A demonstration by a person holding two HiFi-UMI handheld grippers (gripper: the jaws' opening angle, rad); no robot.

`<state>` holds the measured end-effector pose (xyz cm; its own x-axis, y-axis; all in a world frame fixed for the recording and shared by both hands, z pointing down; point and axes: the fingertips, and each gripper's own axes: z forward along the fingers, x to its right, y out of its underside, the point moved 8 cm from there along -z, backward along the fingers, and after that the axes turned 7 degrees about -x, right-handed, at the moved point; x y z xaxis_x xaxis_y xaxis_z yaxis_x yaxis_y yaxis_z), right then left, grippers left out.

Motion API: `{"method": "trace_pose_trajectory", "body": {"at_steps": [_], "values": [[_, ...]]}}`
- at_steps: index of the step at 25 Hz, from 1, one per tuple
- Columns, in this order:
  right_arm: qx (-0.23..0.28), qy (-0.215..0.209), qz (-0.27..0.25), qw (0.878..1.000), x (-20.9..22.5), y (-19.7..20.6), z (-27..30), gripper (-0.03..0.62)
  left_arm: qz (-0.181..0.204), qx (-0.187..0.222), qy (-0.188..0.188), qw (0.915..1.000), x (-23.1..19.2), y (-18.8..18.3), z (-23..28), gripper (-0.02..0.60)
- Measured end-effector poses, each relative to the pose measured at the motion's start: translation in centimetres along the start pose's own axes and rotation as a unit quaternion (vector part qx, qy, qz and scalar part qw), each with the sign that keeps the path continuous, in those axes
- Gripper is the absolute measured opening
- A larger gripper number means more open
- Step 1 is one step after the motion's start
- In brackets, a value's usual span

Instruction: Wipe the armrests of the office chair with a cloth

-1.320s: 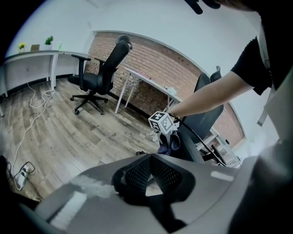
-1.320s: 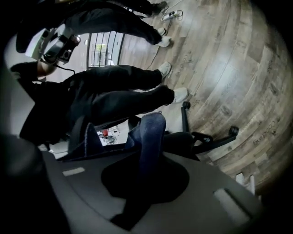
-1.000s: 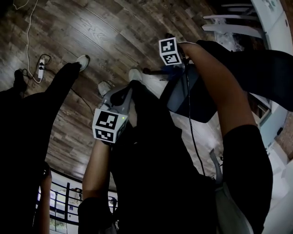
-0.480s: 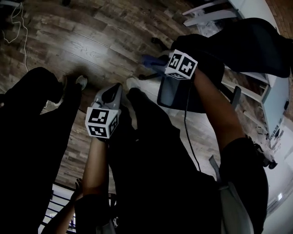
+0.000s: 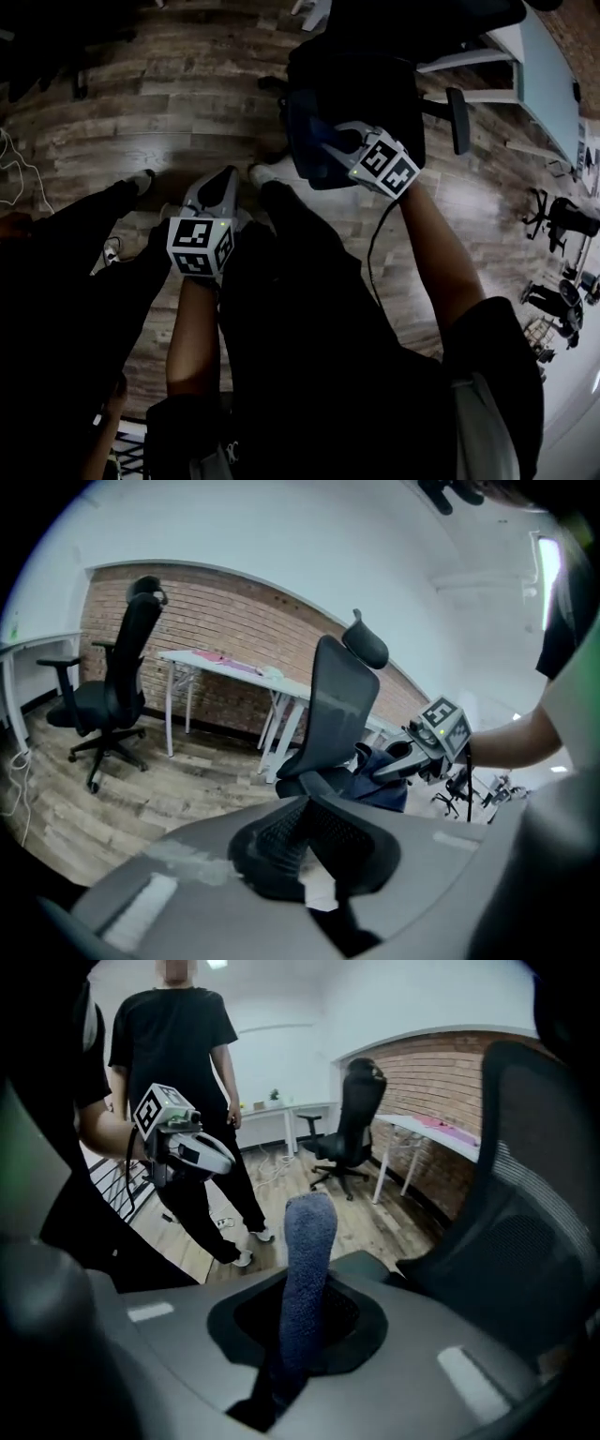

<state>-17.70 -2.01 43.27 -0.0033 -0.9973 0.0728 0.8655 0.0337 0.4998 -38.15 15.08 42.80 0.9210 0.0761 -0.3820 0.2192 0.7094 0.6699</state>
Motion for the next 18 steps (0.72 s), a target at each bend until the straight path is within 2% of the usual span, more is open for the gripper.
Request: {"method": "trace_pose_trajectory", "body": {"at_steps": [6,11,14,18], "values": [[0.006,0.091,0.107,0.99,-3.5,6.8,-6.4,0.034,0.063,-0.012,0.062,0.996,4.0,-1.8,1.6,0.006],[0.006,0.136,0.173,0.975,-5.7,12.9,-11.4,0.034,0.098,-0.018,0.09,0.9909,8.4,-3.0,3.2,0.006],[0.007,0.154,0.195,0.969,-6.1,16.2,-13.8,0.034,0.114,-0.019,0.098,0.9885,11.3,-3.5,4.1,0.006],[0.015,0.165,0.202,0.965,-6.0,19.9,-16.2,0.034,0.125,-0.024,0.099,0.987,15.0,-3.4,5.8,0.006]]}}
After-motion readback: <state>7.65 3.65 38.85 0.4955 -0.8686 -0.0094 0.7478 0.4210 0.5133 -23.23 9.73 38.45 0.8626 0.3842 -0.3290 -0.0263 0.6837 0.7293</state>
